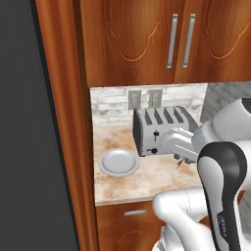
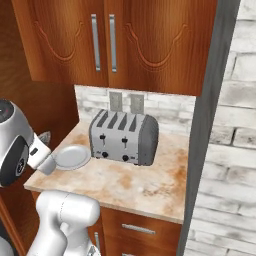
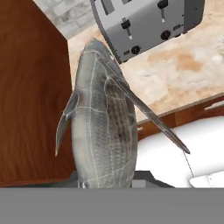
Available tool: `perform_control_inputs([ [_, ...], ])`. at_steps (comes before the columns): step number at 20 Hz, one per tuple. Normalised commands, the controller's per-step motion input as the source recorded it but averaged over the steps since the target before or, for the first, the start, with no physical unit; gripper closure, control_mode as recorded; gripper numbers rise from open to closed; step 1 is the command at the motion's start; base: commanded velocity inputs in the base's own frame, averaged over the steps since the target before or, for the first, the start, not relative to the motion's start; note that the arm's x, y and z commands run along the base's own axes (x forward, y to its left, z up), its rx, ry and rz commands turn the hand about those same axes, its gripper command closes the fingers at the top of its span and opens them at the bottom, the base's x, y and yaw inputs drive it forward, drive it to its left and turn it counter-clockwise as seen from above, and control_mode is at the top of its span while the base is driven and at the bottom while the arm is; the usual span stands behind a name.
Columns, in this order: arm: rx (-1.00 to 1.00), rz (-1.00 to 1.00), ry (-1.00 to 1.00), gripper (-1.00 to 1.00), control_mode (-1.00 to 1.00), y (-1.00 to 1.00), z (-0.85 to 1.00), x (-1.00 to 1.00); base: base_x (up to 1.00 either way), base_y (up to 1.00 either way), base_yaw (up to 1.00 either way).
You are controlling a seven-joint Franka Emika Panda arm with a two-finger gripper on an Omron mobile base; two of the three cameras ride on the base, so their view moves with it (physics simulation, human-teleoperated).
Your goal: Take the fish from the oven and place it on the plate on the counter.
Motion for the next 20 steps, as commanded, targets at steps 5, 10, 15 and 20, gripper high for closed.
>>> perform_control_inputs([
  [5, 0.0, 0.21, -0.14, 1.0, -1.0, 0.2, -0.09, 0.46, 0.0, 0.0, 0.0],
  [10, -0.01, 0.21, -0.11, 1.0, -1.0, 0.0, -0.46, 0.48, 0.0, 0.0, 0.0],
  [15, -0.03, 0.13, -0.01, 1.0, -1.0, 0.07, -0.7, 0.53, 0.0, 0.0, 0.0],
  [20, -0.08, 0.01, -0.02, 1.0, -1.0, 0.27, -0.69, 0.47, 0.0, 0.0, 0.0],
])
